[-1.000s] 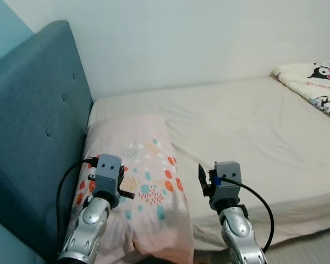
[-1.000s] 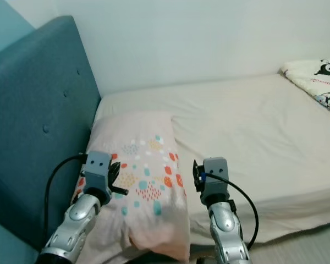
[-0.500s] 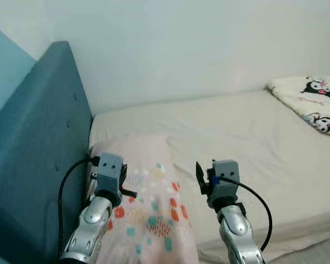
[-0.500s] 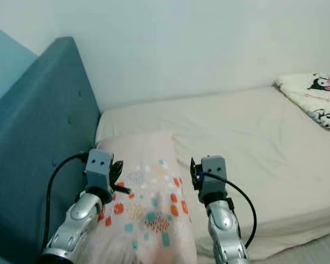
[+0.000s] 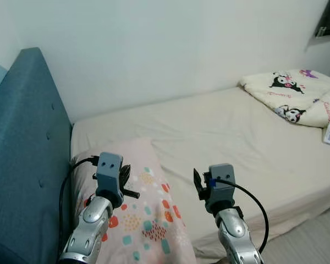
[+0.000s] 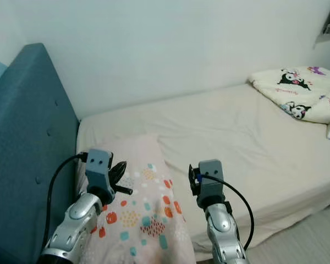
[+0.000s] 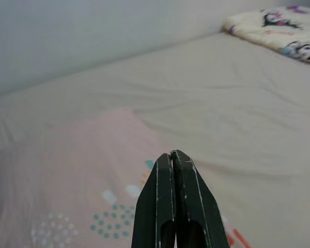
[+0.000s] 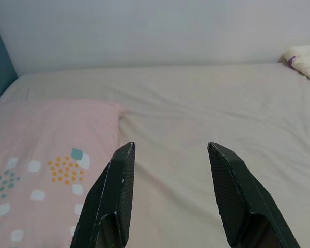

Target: Clean up the room

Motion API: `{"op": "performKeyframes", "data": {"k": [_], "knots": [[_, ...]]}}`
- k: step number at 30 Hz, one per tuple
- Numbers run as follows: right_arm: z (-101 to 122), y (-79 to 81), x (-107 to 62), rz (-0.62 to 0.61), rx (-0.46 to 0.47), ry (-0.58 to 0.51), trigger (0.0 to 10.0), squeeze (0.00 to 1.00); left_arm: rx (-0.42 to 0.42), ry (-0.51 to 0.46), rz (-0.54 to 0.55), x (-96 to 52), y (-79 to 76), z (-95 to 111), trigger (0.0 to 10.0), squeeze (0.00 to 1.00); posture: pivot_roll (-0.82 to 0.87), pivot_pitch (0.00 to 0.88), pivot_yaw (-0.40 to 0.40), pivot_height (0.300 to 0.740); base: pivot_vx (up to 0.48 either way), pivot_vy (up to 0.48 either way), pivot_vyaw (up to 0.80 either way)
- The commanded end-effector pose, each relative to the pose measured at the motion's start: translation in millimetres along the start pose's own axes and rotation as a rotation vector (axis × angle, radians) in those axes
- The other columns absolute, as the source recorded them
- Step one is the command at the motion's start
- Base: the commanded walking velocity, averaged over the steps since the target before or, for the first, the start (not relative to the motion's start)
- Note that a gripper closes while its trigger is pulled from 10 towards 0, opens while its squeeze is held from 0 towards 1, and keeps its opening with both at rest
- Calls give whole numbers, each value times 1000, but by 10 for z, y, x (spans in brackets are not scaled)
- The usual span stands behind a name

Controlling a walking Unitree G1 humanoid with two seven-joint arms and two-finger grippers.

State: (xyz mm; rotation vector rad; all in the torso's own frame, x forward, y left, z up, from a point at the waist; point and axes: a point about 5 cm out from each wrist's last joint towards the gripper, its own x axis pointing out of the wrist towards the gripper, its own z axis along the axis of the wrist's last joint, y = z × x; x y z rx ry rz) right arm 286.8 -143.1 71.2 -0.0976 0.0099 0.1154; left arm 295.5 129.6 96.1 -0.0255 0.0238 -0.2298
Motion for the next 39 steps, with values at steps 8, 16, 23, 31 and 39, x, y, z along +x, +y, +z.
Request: {"op": "performKeyframes", "data": {"k": [8, 16, 23, 31, 39], "knots": [[-93, 7, 21, 5, 8, 71, 10000, 0, 47, 11, 51, 8, 69, -20, 10000, 0, 36, 0, -8, 740, 0, 0, 0], [-116, 2, 19, 3, 25, 89, 10000, 0, 6, 12, 13, -8, 19, -23, 10000, 0, 36, 0, -5, 740, 0, 0, -800], [-131, 16, 13, 14, 17, 106, 10000, 0, 0, -36, 80, -16, 47, 21, 10000, 0, 30, 0, -3, 740, 0, 0, -800], [-137, 29, 14, 19, 13, 114, 10000, 0, -22, -19, 41, -23, 11, 3, 10000, 0, 28, 0, -1, 740, 0, 0, -800], [-135, 39, 13, 26, 13, 114, 10000, 0, -127, -22, 53, -26, 4, 23, 10000, 0, 26, 0, -1, 740, 0, 0, -800]]}}
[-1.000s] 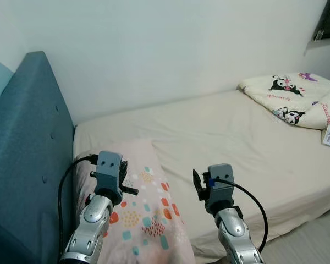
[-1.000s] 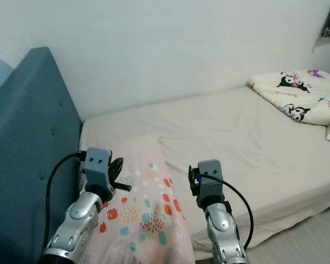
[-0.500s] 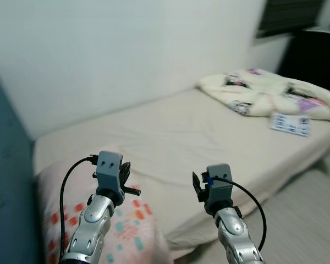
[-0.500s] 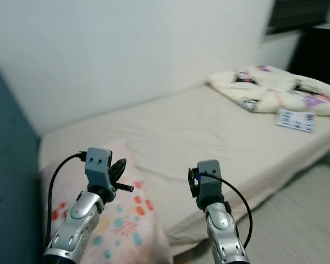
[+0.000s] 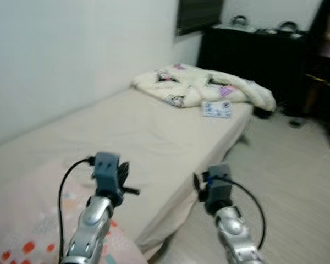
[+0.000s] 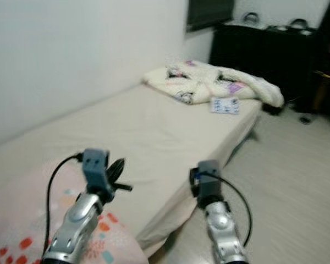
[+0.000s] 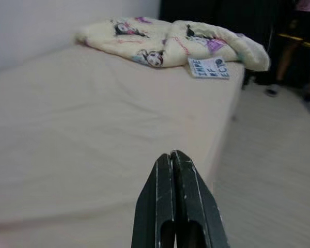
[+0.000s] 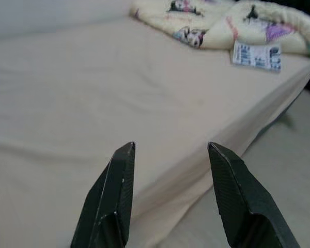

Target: Clean up the room

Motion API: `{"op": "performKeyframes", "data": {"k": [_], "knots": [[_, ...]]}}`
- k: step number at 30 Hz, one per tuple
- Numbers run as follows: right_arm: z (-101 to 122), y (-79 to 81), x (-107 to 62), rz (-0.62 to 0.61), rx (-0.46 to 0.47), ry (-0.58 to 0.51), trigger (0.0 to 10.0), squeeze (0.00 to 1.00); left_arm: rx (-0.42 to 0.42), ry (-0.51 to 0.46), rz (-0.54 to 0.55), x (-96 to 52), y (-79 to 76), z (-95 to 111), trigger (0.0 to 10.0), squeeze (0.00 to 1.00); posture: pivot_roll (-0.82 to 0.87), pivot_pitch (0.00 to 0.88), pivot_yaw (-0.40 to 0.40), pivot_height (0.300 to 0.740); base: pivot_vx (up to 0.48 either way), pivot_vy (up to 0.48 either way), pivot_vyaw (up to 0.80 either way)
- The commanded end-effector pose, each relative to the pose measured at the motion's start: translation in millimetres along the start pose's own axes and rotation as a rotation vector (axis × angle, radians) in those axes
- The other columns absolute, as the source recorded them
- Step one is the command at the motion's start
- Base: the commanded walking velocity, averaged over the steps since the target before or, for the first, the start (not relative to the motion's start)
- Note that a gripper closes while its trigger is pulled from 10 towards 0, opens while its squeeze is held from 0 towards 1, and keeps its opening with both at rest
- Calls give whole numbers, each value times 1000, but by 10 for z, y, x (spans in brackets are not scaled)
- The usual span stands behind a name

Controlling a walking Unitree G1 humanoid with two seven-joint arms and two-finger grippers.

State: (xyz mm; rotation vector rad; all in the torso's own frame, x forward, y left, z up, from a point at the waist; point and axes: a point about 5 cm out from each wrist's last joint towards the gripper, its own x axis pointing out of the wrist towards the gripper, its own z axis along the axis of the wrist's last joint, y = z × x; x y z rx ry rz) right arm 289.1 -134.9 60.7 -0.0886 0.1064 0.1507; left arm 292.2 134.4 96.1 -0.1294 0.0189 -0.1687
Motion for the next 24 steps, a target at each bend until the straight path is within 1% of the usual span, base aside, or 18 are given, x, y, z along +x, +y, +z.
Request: {"op": "performKeyframes", "data": {"k": [1, 3, 5, 6, 8, 9, 10, 11, 13, 15, 18, 23, 24], "knots": [[-41, -50, -21, -12, 0, 20, 10000, 0, -50, 8, -12, 15, -43, 11, 10000, 0, 26, 0, -2, 740, 0, 0, -800], [-42, -50, -22, -12, 0, 20, 10000, 0, -65, 17, -18, 14, -47, 5, 10000, 0, 26, 0, -2, 740, 0, 0, -800], [-44, -54, -25, -12, 1, 21, 10000, 0, 20, 39, -24, 15, -48, -6, 10000, 0, 28, 0, -4, 740, 0, 0, -800], [-44, -54, -25, -12, 1, 21, 10000, 0, 20, 39, -24, 15, -48, -6, 10000, 0, 28, 0, -4, 740, 0, 0, -800], [-45, -61, -27, -14, 1, 23, 10000, 0, 75, 28, -19, 23, -48, 11, 10000, 0, 30, 0, -5, 740, 0, 0, -800], [-49, -70, -28, -19, 3, 26, 10000, 0, 142, 15, -12, 30, -45, 22, 10000, 0, 33, 0, -6, 740, 0, 0, -800], [-53, -76, -30, -23, 4, 27, 10000, 0, 191, 6, -8, 35, -44, 29, 10000, 0, 33, 0, -6, 740, 0, 0, -800], [-56, -82, -31, -28, 8, 29, 10000, 0, 219, 10, -6, 38, -42, 16, 10000, 0, 34, 0, -5, 740, 0, 0, -800], [-54, -83, -30, -30, 9, 29, 10000, 0, 210, 14, 3, 37, -34, 12, 10000, 0, 34, 0, -5, 740, 0, 0, -800], [-54, -85, -33, -31, 9, 29, 10000, 0, 214, -8, 17, 39, -29, 32, 10000, 0, 32, 0, -4, 740, 0, 0, -800], [-54, -88, -33, -31, 10, 30, 10000, 0, 221, -13, 0, 44, -40, 41, 10000, 0, 34, 0, -5, 740, 0, 0, -800], [-53, -90, -32, -31, 8, 31, 10000, 0, 204, 14, 5, 37, -32, 21, 10000, 0, 34, 0, -5, 740, 0, 0, -800], [-54, -90, -33, -30, 8, 32, 10000, 0, 189, 23, 3, 34, -37, 10, 10000, 0, 34, 0, -6, 740, 0, 0, -800]]}}
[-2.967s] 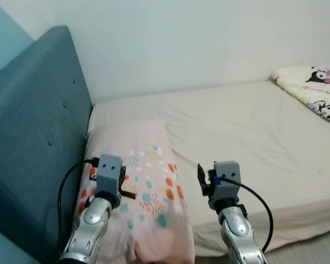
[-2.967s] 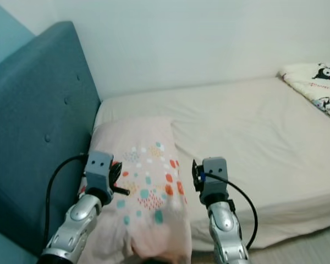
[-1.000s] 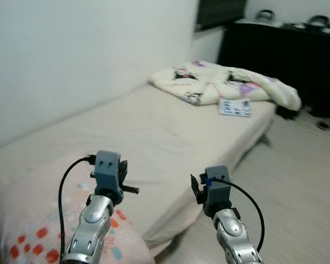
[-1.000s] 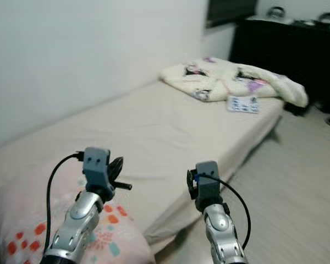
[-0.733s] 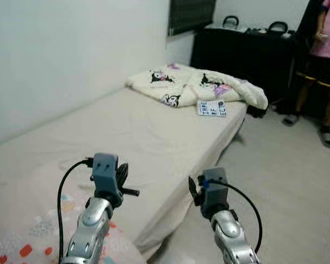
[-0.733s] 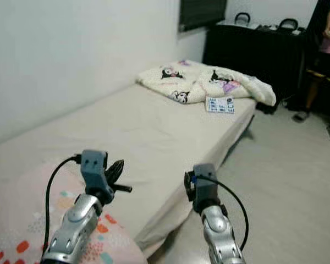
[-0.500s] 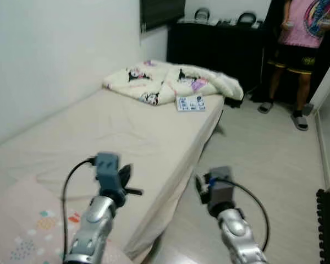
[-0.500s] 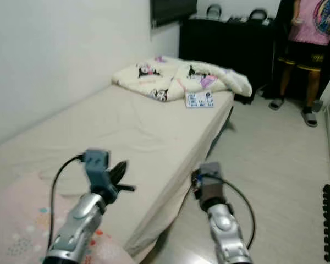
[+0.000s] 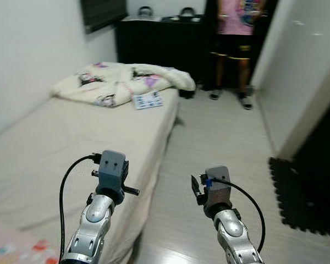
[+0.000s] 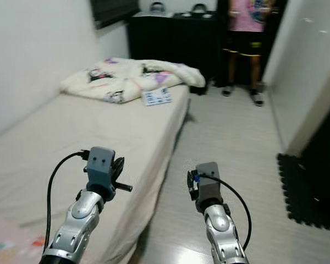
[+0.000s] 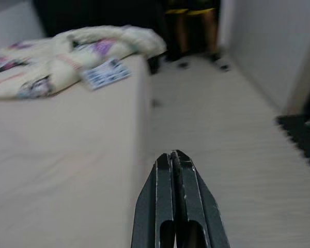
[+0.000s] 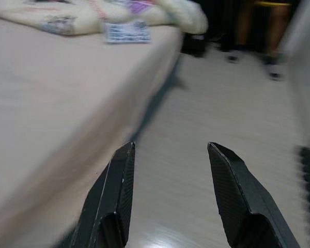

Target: Clean up the room

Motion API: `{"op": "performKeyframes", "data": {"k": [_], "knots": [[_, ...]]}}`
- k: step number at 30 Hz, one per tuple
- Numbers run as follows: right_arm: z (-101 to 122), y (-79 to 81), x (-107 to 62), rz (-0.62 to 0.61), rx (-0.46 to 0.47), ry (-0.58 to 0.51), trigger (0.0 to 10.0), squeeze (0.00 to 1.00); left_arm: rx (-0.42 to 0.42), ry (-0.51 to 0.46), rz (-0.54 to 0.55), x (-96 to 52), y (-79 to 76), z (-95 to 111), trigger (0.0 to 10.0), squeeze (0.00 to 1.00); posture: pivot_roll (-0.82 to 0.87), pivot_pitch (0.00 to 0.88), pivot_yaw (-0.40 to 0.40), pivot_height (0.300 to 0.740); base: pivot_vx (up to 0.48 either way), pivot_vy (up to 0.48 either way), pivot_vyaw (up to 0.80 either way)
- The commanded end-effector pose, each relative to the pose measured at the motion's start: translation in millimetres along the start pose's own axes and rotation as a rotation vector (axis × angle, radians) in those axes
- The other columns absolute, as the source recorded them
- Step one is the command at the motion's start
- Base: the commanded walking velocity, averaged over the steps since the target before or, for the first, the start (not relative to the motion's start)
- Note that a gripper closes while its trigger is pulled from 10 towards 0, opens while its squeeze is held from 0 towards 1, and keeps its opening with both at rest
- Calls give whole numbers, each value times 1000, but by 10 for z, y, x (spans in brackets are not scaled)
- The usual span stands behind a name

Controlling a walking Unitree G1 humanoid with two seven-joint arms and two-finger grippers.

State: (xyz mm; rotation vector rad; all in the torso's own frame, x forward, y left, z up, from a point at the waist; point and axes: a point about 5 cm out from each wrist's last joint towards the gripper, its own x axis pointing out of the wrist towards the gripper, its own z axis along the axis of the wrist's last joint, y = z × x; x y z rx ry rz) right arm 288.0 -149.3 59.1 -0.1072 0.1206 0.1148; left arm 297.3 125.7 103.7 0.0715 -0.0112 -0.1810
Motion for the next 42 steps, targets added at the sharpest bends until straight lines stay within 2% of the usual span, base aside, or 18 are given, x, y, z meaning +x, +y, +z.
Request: {"op": "performKeyframes", "data": {"k": [1, 6, 13, 15, 19, 24, 42], "knots": [[-23, 49, -5, 6, 24, 16, 10000, 0, -12, 41, 8, -33, 32, -68, 10000, 0, 34, 0, -6, 740, 0, 0, -800], [-26, 49, -4, 7, 24, 19, 10000, 0, 19, 30, 10, -32, 17, -73, 10000, 0, 35, 0, -7, 740, 0, 0, -800], [-26, 49, -3, 7, 24, 20, 10000, 0, -1, 28, 11, -31, 15, -69, 10000, 0, 35, 0, -6, 740, 0, 0, -800], [-28, 49, -3, 8, 22, 20, 10000, 0, 10, 52, 16, -25, 22, -89, 10000, 0, 35, 0, -5, 740, 0, 0, -738], [-45, 60, -4, 17, 9, 29, 10000, 0, 12, 39, 0, -14, 7, -74, 10000, 0, 35, 0, -7, 740, 0, 0, 0], [-47, 54, -1, 12, 10, 31, 10000, 0, -30, 32, 4, 8, -3, -50, 10000, 0, 36, 0, -8, 740, 0, 0, 0], [-37, 48, -1, 18, 18, 22, 10000, 0, -54, 39, 25, 8, 23, -57, 10000, 0, 34, 0, -8, 740, 387, 0, 0]]}}
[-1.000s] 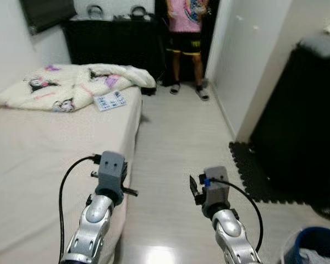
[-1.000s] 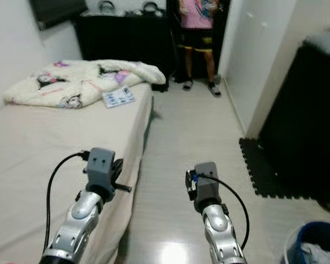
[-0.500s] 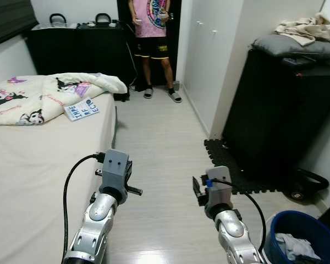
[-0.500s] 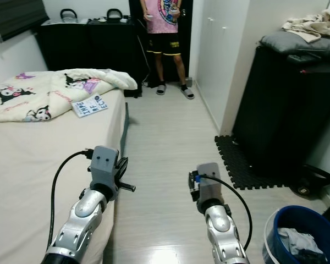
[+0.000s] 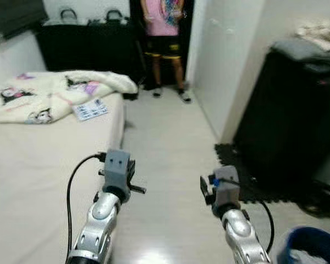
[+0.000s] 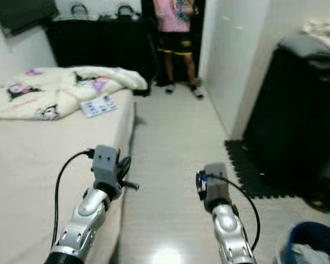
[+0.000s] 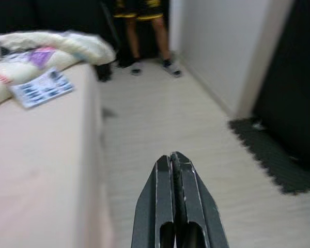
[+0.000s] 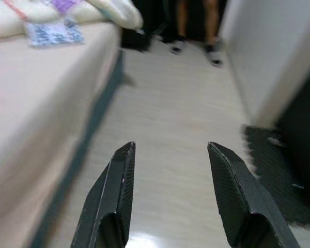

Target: Clean up the room

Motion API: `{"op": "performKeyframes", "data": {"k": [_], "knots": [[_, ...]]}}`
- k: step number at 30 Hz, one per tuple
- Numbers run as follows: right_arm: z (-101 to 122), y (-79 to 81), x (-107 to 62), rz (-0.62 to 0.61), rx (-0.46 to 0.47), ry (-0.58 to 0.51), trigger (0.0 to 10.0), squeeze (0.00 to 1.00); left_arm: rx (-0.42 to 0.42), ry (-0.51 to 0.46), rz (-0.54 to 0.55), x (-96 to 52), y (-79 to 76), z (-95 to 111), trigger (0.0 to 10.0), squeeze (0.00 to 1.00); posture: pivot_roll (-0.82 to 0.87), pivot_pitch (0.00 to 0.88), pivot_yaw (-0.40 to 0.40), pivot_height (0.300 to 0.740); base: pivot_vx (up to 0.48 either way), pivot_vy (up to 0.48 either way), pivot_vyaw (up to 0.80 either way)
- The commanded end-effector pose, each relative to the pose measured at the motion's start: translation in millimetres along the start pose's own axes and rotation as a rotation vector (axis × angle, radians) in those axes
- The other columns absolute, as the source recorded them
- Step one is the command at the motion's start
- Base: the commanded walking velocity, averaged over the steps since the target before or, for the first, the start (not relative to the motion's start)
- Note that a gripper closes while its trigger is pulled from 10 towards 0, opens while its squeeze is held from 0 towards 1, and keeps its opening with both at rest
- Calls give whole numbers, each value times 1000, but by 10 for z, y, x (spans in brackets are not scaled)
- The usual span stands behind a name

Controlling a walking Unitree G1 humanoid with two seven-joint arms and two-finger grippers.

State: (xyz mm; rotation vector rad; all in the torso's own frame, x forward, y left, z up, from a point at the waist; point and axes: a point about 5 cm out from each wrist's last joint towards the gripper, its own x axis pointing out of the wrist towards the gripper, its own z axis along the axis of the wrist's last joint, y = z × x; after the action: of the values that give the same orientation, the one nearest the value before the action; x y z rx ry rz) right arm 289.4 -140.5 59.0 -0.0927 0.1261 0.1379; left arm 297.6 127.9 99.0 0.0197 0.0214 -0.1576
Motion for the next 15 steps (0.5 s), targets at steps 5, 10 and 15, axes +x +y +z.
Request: {"op": "performKeyframes", "data": {"k": [5, 10, 15], "knots": [[-46, -33, -25, -2, 6, 16, 10000, 0, 1, 10, 11, 0, 21, -3, 10000, 0, 35, 0, -8, 740, 401, 0, 0], [-48, -36, -30, -1, 7, 16, 10000, 0, 1, 10, 20, 2, 34, -9, 10000, 0, 35, 0, -8, 740, 401, 0, 0], [-45, -40, -32, -4, 12, 13, 10000, 0, -2, 9, 18, 2, 31, -8, 10000, 0, 35, 0, -7, 740, 402, 0, 0]]}}
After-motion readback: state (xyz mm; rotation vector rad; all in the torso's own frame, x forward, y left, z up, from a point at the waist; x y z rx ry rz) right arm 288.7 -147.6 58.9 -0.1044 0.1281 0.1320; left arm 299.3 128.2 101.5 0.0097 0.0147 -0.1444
